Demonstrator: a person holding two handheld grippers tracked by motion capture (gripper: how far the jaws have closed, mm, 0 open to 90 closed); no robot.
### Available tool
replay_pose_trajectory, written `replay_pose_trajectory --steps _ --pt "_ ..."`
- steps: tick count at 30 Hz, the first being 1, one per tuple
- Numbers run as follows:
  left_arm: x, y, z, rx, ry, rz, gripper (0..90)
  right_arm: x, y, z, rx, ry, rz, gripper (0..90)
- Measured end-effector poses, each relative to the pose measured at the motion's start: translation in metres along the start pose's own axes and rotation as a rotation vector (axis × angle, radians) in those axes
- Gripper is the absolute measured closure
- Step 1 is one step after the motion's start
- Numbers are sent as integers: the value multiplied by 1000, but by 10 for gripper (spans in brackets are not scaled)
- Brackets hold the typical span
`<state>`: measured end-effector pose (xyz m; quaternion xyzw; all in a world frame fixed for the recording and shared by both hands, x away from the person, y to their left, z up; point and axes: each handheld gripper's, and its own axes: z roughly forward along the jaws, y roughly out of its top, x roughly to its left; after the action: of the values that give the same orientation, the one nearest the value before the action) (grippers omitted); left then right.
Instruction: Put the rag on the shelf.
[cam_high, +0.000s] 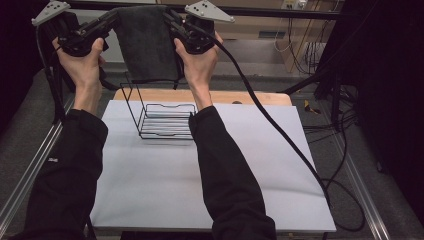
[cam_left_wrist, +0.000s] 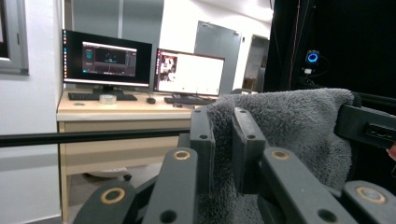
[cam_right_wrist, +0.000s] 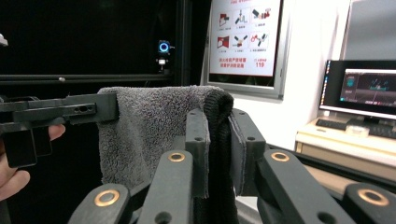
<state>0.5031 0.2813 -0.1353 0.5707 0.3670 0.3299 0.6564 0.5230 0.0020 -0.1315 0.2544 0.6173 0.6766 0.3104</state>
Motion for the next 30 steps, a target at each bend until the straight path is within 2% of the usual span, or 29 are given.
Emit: replay_pose_trajectory --steps 8,11,18,21,24,30 --pt "0 -10 4 29 -5 15 803 -3 -11 -2 33 -1 -12 797" --pt "-1 -13 5 43 -5 39 803 -6 -16 -3 43 -5 -4 797" --pt "-1 -25 5 79 -9 51 803 -9 -31 -5 67 -3 8 797" --pt "0 -32 3 101 -14 58 803 -9 -38 -5 85 -3 5 797" --pt "2 -40 -2 110 -28 55 803 -8 -46 -8 87 6 23 797" --pt "2 -50 -11 119 -43 62 803 -5 -56 -13 104 21 22 796"
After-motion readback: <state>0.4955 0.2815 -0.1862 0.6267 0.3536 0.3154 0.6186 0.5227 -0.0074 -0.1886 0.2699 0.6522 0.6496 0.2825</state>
